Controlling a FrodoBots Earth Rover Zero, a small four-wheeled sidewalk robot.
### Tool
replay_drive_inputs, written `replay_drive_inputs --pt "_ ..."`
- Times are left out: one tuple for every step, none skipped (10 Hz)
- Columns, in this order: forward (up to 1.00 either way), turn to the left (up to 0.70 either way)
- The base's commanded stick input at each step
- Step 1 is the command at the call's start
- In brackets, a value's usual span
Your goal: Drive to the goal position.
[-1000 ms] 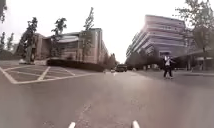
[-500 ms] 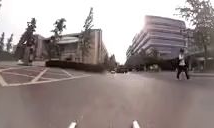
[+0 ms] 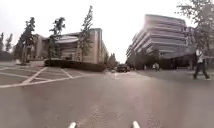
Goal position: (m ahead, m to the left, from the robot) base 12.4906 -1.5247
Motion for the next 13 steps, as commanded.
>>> replay_drive_inputs --pt "0.7 0.0" --pt "0.7 0.0" --pt "0.7 0.0" --pt "0.7 0.0" --pt "0.7 0.0" --pt "0.7 0.0" --pt "0.7 0.0" --pt "0.7 0.0" --pt "0.7 0.0" --pt "0.7 0.0" --pt "0.7 0.0" --pt "0.7 0.0" --pt "0.7 0.0"
